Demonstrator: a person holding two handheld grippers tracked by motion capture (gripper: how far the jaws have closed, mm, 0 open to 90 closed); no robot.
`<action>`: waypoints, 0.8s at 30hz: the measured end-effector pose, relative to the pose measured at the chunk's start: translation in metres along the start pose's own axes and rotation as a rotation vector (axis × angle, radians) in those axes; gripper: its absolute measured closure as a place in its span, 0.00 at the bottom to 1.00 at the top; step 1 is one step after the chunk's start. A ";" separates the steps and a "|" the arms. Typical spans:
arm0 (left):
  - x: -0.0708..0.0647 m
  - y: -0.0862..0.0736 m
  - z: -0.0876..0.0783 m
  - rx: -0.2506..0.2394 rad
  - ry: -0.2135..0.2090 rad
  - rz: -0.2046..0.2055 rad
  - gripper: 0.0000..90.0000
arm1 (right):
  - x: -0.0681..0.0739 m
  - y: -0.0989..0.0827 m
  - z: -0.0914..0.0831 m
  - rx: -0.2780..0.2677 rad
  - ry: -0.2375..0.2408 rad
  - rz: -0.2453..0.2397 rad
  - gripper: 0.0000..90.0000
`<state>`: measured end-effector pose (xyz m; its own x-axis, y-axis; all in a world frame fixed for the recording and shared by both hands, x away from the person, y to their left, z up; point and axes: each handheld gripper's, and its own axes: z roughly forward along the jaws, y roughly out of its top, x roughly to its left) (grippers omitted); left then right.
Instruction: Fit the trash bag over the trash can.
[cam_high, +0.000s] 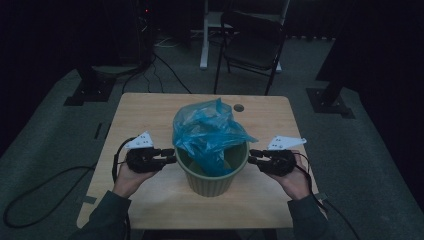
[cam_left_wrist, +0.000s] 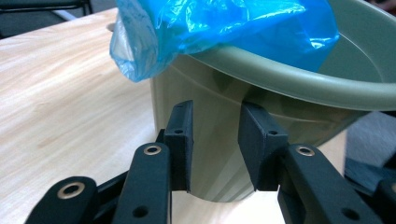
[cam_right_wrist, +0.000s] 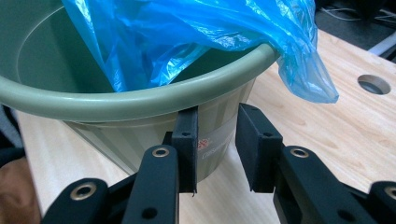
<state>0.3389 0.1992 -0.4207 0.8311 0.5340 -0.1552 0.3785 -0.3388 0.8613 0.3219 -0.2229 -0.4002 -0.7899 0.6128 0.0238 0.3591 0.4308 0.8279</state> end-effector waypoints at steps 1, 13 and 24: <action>0.003 0.001 0.001 -0.002 0.002 -0.002 0.73 | -0.002 0.001 0.001 -0.003 -0.007 0.000 0.77; 0.015 0.009 -0.025 -0.101 0.061 -0.012 0.70 | -0.015 0.005 -0.013 -0.048 -0.113 -0.005 0.75; 0.022 0.034 -0.017 -0.121 0.023 -0.003 0.66 | -0.021 0.020 -0.015 -0.106 -0.132 -0.009 0.75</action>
<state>0.3635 0.2130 -0.3863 0.8200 0.5531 -0.1474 0.3275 -0.2421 0.9133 0.3382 -0.2372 -0.3753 -0.7186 0.6935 -0.0520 0.2923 0.3690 0.8822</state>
